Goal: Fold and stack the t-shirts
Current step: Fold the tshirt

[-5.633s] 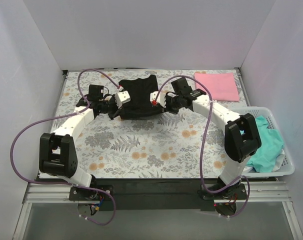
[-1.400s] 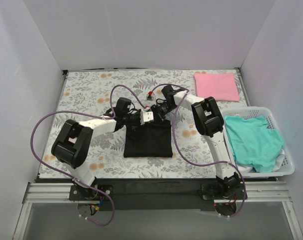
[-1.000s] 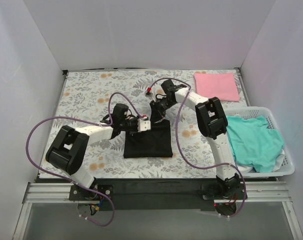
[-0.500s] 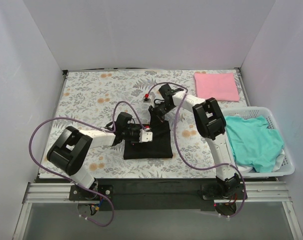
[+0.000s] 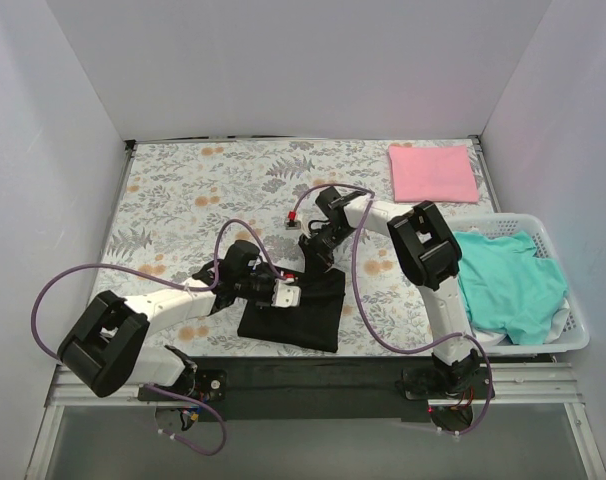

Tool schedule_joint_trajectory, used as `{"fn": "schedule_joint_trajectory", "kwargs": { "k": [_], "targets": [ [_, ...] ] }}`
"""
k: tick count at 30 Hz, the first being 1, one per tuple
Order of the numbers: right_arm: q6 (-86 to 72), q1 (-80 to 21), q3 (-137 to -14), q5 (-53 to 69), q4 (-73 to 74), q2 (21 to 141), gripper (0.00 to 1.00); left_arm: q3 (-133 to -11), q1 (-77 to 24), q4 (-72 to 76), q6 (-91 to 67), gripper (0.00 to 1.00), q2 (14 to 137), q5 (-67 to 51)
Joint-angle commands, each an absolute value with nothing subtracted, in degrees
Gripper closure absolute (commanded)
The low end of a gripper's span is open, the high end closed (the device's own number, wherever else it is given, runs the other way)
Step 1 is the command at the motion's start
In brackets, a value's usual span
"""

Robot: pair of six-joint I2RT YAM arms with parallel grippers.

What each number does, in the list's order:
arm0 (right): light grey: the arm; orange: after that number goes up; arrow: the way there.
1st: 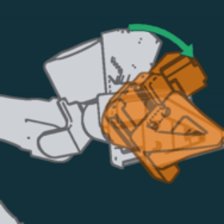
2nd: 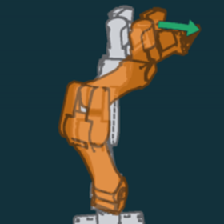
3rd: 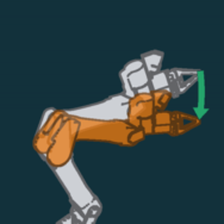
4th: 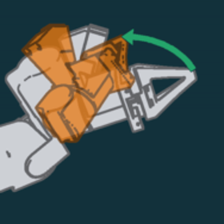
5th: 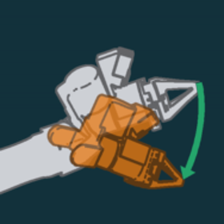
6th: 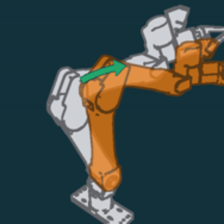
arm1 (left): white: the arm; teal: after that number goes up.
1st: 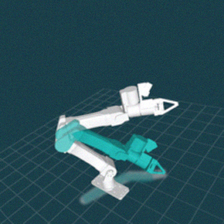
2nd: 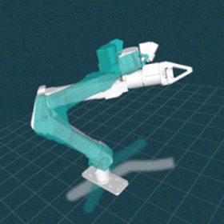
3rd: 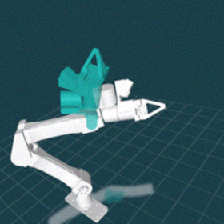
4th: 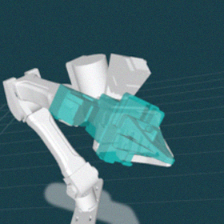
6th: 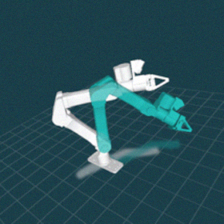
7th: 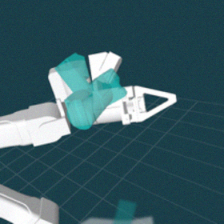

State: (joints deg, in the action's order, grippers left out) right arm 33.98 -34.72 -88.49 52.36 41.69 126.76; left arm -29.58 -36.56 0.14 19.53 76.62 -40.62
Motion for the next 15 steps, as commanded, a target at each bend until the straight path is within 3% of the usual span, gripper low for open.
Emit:
{"fn": "schedule_joint_trajectory", "kwargs": {
  "k": [1, 15],
  "targets": [
    [35.60, -34.72, -91.40, 49.48, 42.80, 126.21, 0.80, -30.23, -36.91, -2.29, 17.93, 1.00, 74.09, -41.66],
    [36.56, -34.54, -99.58, 49.75, 45.53, 129.45, 0.80, -32.61, -36.91, -2.02, 19.60, 1.00, 74.44, -41.31]
  ]
}}
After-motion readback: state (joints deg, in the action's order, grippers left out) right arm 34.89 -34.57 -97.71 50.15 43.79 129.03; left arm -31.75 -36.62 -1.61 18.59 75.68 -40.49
